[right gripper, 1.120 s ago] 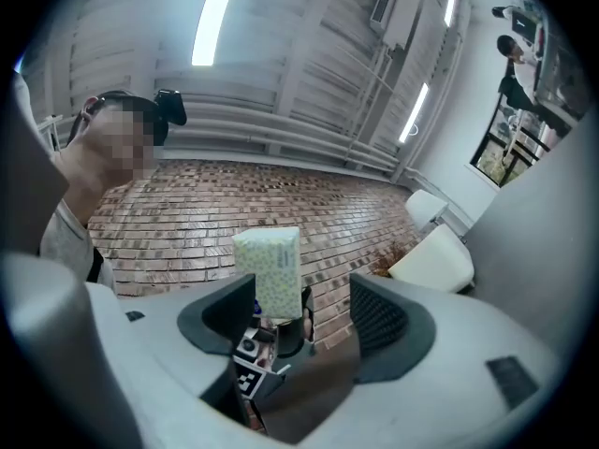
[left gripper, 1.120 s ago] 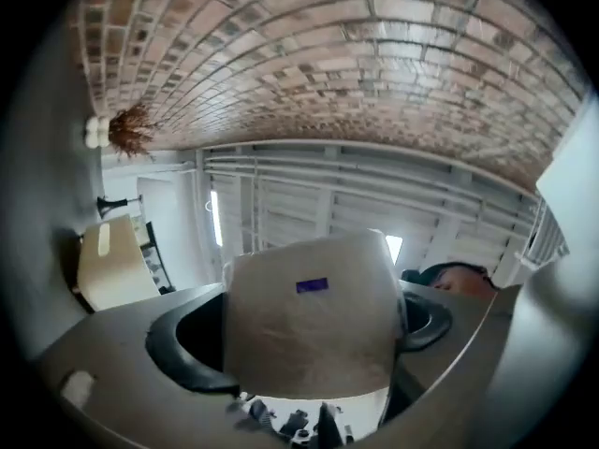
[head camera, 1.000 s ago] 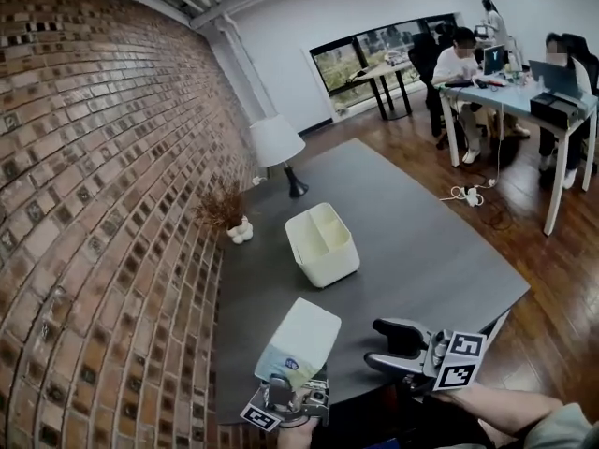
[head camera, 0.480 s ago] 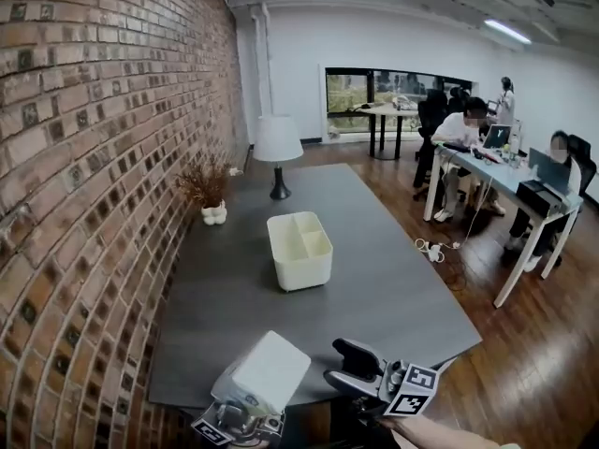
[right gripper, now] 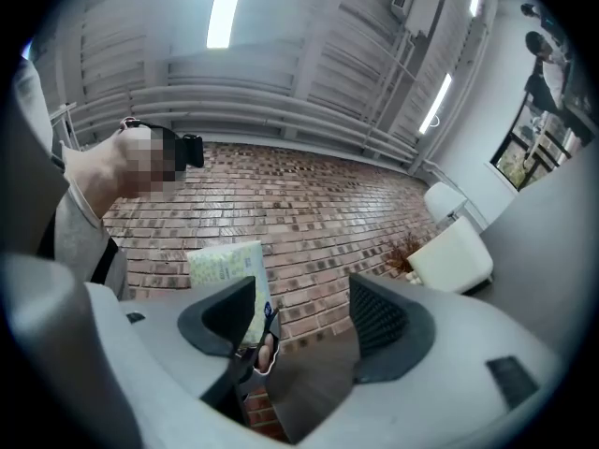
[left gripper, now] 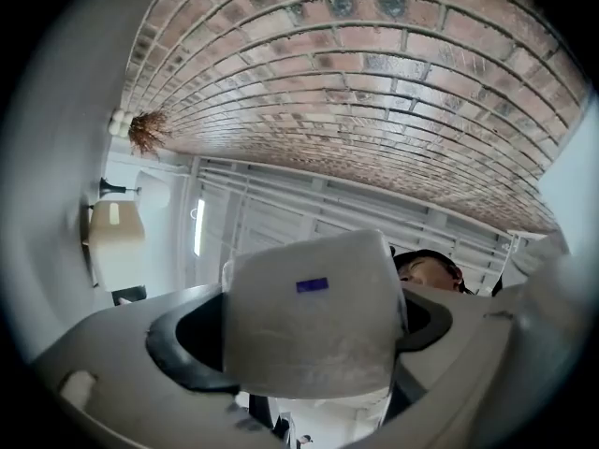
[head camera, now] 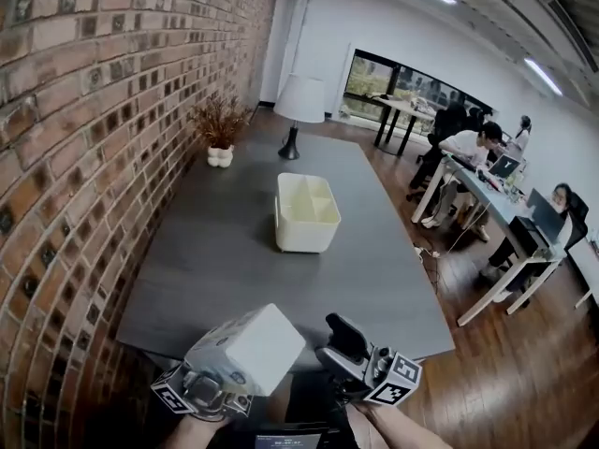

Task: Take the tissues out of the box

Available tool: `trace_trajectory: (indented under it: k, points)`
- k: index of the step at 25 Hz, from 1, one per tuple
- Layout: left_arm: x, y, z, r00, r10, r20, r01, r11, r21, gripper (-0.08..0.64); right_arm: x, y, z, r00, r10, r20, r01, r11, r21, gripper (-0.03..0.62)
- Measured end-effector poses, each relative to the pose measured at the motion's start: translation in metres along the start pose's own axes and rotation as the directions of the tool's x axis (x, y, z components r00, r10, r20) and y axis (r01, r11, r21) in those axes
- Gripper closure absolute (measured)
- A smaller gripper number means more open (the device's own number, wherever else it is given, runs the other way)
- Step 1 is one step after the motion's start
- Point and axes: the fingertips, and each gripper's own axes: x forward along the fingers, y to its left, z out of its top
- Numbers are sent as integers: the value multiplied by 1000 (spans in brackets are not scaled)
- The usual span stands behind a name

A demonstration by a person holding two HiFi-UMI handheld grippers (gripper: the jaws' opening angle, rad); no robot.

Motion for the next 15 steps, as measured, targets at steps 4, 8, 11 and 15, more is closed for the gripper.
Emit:
trace_trajectory:
  k: [4, 8, 11, 15]
  points:
    - [-9, 3, -3, 1000, 13, -4, -13, 1000, -6, 66, 4, 9, -6, 1000, 19, -21, -19, 1000, -17, 264]
    - [-6, 1, -5, 1000, 5, -9, -5, 1000, 8, 66, 6, 14, -7, 999, 38, -35, -39, 999, -29, 264]
    - [-3, 1, -8, 1000, 8, -19, -8, 1000, 7, 66, 6, 16, -6, 998, 42, -37, -44, 999, -32, 264]
    - [-6, 4, -9, 1000, 8, -28, -8, 1000, 17, 66, 7, 16, -4, 998, 50, -36, -51, 998, -39, 264]
